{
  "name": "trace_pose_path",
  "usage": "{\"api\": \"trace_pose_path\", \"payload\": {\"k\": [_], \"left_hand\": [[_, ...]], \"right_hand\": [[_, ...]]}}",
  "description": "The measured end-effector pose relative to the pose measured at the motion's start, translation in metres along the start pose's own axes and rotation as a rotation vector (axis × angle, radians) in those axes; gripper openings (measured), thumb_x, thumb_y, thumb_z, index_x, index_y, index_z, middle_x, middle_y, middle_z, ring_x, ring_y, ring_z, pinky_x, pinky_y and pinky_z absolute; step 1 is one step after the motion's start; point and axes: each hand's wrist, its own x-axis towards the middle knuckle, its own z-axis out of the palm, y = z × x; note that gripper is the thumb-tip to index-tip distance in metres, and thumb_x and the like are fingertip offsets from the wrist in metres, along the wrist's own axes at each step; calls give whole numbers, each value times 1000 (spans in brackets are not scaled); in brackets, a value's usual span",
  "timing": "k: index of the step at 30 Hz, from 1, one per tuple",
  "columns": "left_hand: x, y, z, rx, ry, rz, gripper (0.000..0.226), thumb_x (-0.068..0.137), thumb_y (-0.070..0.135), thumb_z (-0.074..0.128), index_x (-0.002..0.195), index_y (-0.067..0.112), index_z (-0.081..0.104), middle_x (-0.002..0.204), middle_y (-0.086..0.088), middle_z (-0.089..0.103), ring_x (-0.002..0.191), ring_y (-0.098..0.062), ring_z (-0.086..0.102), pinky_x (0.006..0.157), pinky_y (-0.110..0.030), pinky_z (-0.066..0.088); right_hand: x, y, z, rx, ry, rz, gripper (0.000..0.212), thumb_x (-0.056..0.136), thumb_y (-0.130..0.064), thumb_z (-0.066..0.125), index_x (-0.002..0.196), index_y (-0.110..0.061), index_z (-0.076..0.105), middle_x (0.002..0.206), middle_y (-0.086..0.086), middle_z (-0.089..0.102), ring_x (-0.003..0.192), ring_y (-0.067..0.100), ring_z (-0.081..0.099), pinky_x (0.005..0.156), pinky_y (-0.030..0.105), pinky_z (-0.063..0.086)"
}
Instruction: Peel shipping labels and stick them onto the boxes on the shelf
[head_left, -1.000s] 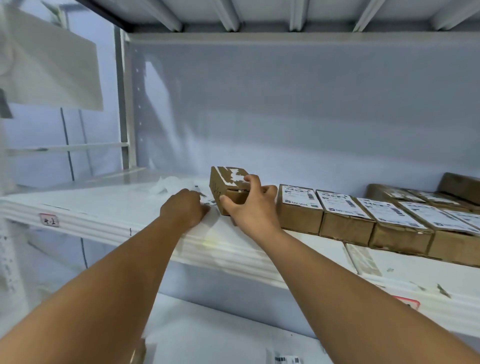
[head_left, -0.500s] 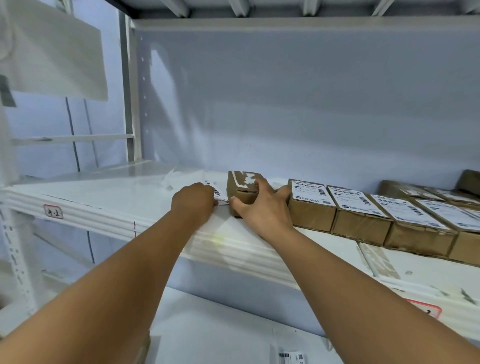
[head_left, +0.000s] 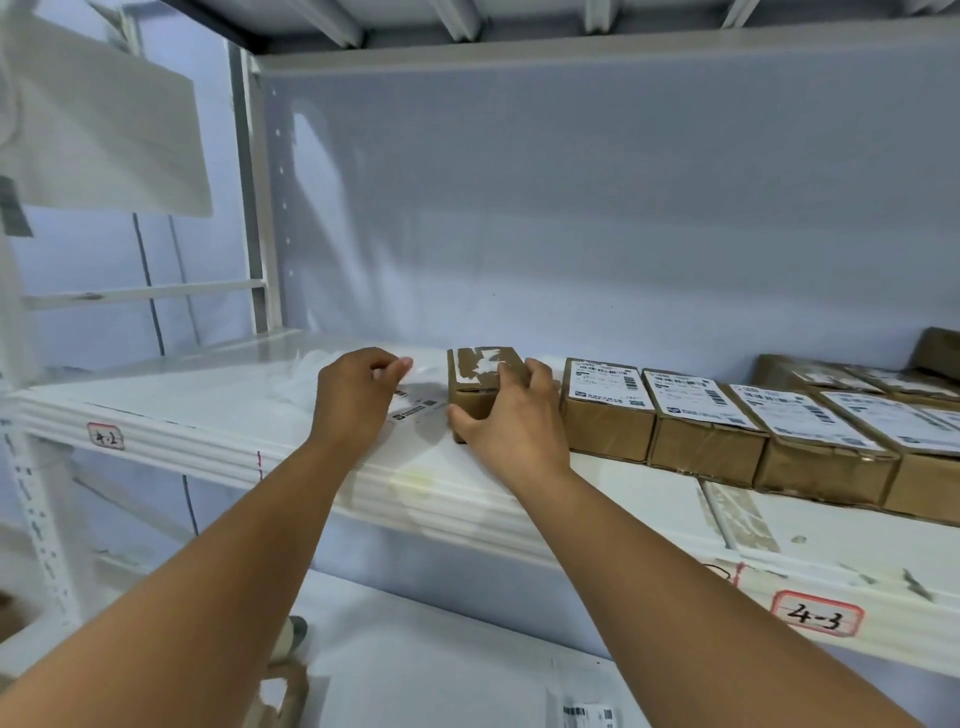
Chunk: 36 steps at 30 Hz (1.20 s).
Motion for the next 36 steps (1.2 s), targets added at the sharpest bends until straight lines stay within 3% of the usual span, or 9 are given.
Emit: {"api": "trace_pose_path", "payload": {"k": [4,6,8,11,14,19,24,32,36], "left_hand": [[1,5,-8,-386,-1,-169,14,89,20,62,79,14,70,76,2,67,74,-17,60,66,-24,45],[-3,10,-7,-613,-56,-247,9,85,6,64,86,13,69,86,-1,69,74,-18,66,62,-21,52],[-7,16,-2,-679,-106,-243,23,83,-1,64,101,13,65,100,-1,68,79,-15,68,62,-20,53],[-11,26,7,-754,-158,-239,41,83,-4,63,115,21,55,114,3,65,91,-15,67,71,-25,52],[-15,33,12,-921,-239,-319,48,85,-4,61,123,22,48,102,-6,72,85,-24,68,78,-34,52],[-19,36,10,-948,-270,-349,9,92,12,57,96,15,64,80,-1,74,67,-17,68,65,-24,53],[-23,34,4,-924,-324,-331,16,92,12,54,86,14,68,72,3,71,48,-10,54,57,-20,43],[-24,36,5,-829,-405,-316,12,89,7,57,82,12,65,69,2,69,47,-9,46,51,-18,35],[-24,38,4,-881,-356,-338,16,92,9,51,82,13,64,66,1,68,46,-10,43,51,-20,34]], "right_hand": [[-1,-1,0,-12,43,-101,75,81,-57,58,144,-23,33,150,4,27,144,23,6,117,34,11],[0,-3,-1,-2,119,-166,69,84,-57,53,143,-26,33,144,0,41,143,20,12,118,36,1],[1,-6,-3,57,162,-201,62,88,-54,50,141,-27,33,133,-3,52,137,15,28,115,37,-5],[1,-8,-5,162,200,-225,52,92,-45,50,138,-22,42,121,1,62,120,17,46,113,37,15],[1,-5,-6,221,234,-235,32,95,-22,51,125,-14,57,120,8,63,111,24,56,97,32,38],[0,-2,-8,315,337,-174,31,97,-7,44,124,-10,58,119,9,61,108,22,54,84,15,34],[3,-1,-9,354,379,-138,32,98,-6,42,126,-8,57,120,10,54,109,19,52,83,11,31],[4,0,-10,365,341,-105,36,98,-6,44,133,-7,52,120,10,49,108,18,50,84,6,26],[4,0,-10,363,343,-109,36,97,-3,44,131,-6,53,119,12,49,107,21,51,84,8,28]]}}
